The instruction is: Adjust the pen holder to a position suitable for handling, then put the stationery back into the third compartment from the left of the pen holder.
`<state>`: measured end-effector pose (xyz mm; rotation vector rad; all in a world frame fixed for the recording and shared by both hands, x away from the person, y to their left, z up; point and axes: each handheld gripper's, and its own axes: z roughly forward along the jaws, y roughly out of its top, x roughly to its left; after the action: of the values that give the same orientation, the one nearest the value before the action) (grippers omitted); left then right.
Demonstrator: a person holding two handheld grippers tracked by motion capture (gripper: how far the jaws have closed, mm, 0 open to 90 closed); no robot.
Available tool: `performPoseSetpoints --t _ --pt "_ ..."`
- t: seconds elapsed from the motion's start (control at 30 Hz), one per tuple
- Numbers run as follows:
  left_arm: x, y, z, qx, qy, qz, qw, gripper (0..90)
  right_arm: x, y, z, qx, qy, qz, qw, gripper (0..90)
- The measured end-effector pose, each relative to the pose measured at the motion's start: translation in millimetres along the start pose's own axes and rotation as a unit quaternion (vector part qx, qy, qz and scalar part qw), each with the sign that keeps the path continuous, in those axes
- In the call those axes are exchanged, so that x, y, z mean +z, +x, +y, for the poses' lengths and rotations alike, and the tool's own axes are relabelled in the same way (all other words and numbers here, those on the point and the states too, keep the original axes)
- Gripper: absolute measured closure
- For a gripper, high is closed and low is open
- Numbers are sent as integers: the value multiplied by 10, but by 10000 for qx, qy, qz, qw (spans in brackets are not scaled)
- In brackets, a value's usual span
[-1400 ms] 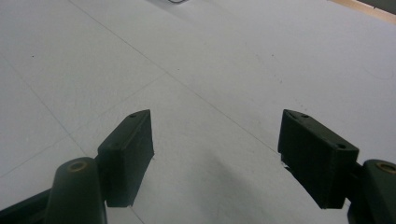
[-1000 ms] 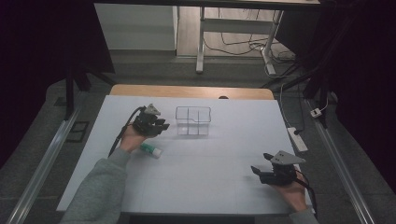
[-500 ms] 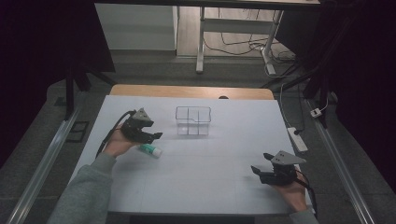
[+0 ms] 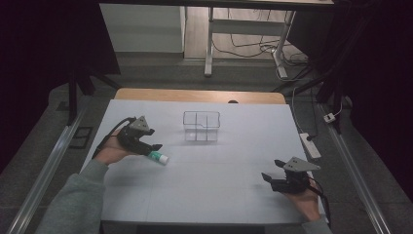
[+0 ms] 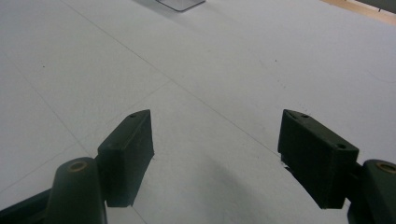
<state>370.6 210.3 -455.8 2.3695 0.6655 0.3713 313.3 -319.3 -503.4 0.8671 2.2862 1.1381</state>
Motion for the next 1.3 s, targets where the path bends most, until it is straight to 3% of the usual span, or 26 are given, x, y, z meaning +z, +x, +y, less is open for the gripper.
performPoseSetpoints --t 0.23,0.53,1.03,1.3 --pt "-65 -14 -1 312 142 -90 9994 307 -4 -2 6 5 -21 -5 10000 268" --pt "-60 -26 82 715 285 -253 9967 303 -10 2 12 10 -51 13 10000 268" --pt "39 -7 76 1034 542 -483 9920 296 -8 0 16 38 -70 -32 10000 268" --pt "96 19 94 1276 655 -562 9881 275 -5 5 9 21 -28 -23 10000 268"
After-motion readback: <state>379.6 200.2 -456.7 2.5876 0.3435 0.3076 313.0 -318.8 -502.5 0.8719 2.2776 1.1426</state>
